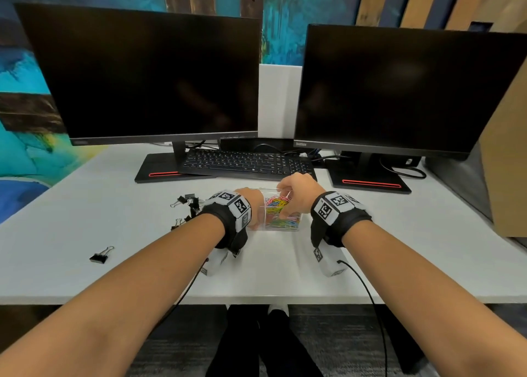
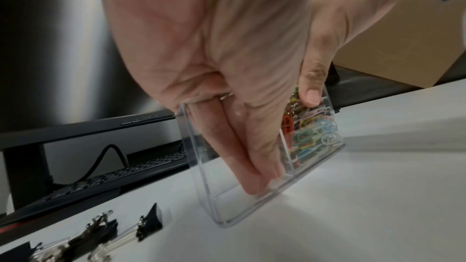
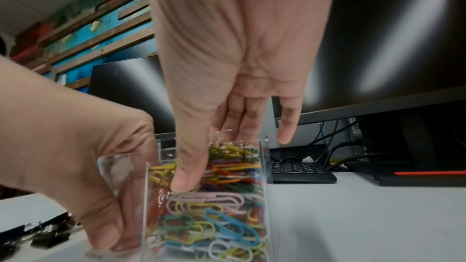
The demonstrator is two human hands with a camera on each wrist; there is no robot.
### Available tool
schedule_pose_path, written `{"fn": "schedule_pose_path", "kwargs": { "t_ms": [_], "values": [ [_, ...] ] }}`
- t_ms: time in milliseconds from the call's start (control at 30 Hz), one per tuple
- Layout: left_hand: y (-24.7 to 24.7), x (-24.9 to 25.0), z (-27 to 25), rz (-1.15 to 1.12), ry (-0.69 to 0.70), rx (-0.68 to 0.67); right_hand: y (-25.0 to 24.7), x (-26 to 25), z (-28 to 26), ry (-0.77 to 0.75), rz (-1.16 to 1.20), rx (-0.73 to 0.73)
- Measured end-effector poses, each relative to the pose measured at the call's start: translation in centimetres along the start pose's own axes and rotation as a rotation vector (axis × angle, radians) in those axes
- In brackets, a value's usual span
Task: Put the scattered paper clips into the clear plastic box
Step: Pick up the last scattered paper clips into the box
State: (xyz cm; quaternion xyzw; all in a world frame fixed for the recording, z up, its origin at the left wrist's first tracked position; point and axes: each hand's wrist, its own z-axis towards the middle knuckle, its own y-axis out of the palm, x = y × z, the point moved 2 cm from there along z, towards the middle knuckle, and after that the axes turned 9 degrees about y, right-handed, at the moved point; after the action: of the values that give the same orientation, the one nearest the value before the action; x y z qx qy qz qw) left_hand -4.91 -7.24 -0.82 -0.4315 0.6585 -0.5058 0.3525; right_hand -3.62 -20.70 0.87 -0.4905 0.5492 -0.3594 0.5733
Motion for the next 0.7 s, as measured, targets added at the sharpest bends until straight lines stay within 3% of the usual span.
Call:
{"fn": "schedule_pose_path", "kwargs": {
  "t_ms": [167, 400, 600, 700],
  "values": [
    [-0.2, -0.3, -0.1, -0.086, 0.033, 0.017, 0.1, 0.1, -0.2, 0.003, 0.02, -0.022],
    [-4.0, -0.9, -1.8, -0.228, 0.073, 0.131, 0.6, 0.6, -0.5, 0.004, 0.047, 0.012],
    [-6.3, 0.7, -1.3, -0.382, 0.12, 0.389, 0.5, 1.8, -0.9, 0.042, 0.035, 0.105],
    [-5.9, 1.8, -0.2, -0.43, 0.156, 0.429, 0.2, 2.6, -1.3, 0.066, 0.035, 0.149]
  ]
}}
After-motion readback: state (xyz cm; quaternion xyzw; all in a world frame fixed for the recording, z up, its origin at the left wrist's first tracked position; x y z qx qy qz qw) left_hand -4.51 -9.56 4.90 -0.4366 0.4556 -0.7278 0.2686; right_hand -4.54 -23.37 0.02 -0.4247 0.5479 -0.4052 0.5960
